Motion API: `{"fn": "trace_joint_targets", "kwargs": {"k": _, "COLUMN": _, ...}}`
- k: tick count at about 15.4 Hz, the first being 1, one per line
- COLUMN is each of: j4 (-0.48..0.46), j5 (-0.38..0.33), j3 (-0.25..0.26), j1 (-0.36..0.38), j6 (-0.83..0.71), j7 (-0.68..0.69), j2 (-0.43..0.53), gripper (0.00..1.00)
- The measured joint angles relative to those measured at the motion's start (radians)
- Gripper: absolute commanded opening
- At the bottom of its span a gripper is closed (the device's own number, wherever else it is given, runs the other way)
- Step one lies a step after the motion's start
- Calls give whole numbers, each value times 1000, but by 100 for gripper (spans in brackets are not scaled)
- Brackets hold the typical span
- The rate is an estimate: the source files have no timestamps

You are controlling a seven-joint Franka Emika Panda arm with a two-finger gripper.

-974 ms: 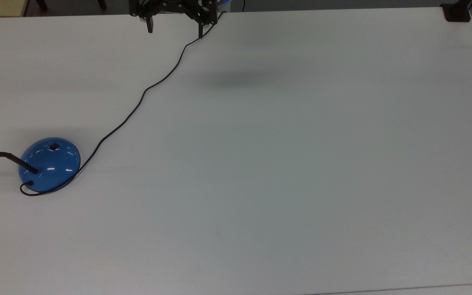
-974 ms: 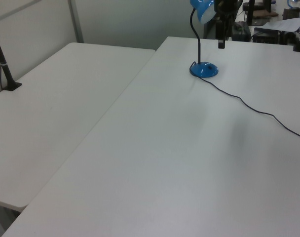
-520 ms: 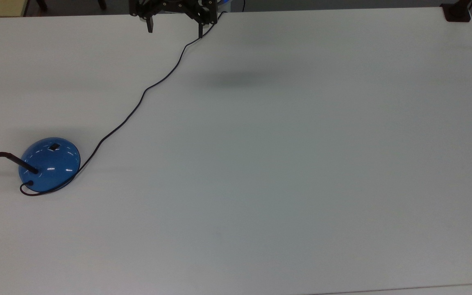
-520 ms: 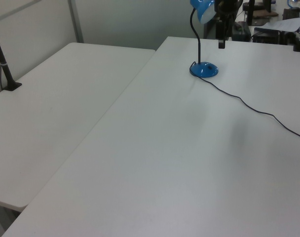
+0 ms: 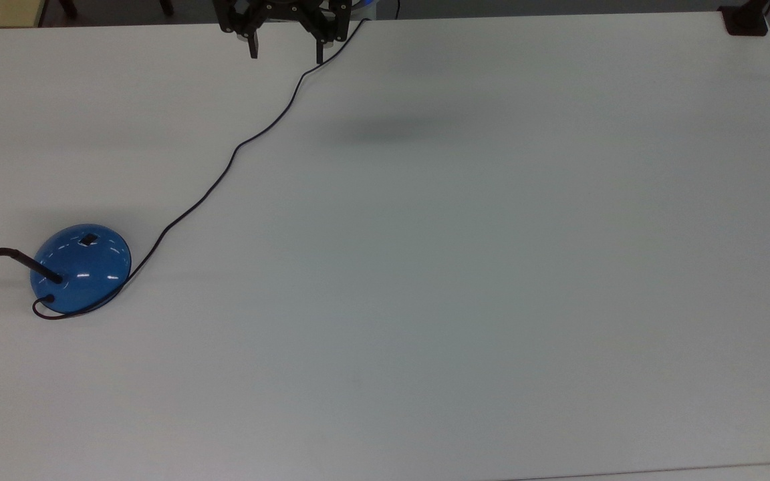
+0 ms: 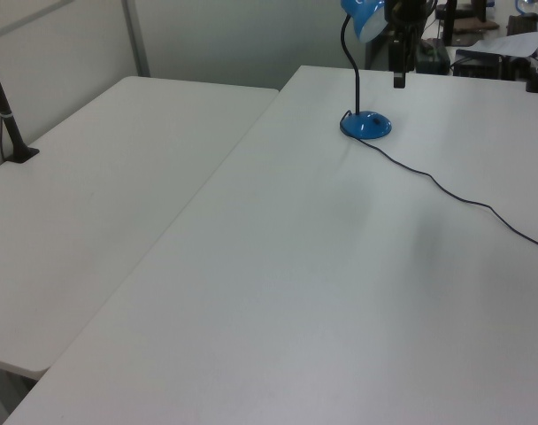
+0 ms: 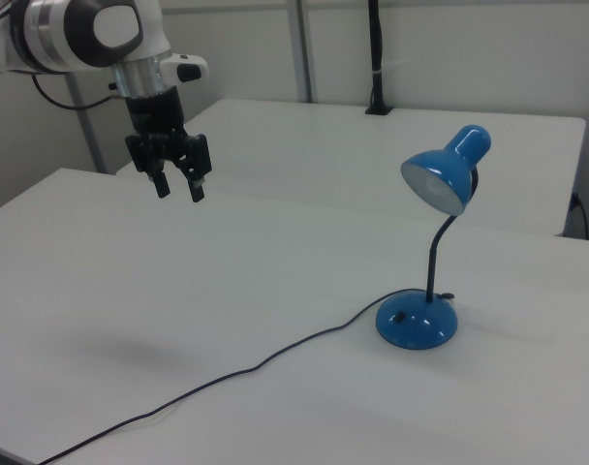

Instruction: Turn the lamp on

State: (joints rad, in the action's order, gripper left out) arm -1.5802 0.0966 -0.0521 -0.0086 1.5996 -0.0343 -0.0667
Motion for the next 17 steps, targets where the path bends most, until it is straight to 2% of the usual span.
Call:
{"fn": "trace_joint_targets", "kwargs": {"k": 2, "j4": 0, "j5": 0, "j3": 0, "j1": 0, "j6": 0, "j7": 3, "j2": 0, "gripper": 2}}
{"fn": "trace_joint_targets", "kwargs": {"k": 3, "j4": 0, "j5": 0, "j3": 0, "j1": 0, "j6": 0, "j7": 4, "j2": 0, "gripper": 0}}
{"fn": "trace_joint_targets", "kwargs": {"k": 17, "j4": 0, "j5": 0, "j3": 0, "j1": -1, "j6": -2, "j7": 64, "j2": -4, "gripper": 0}}
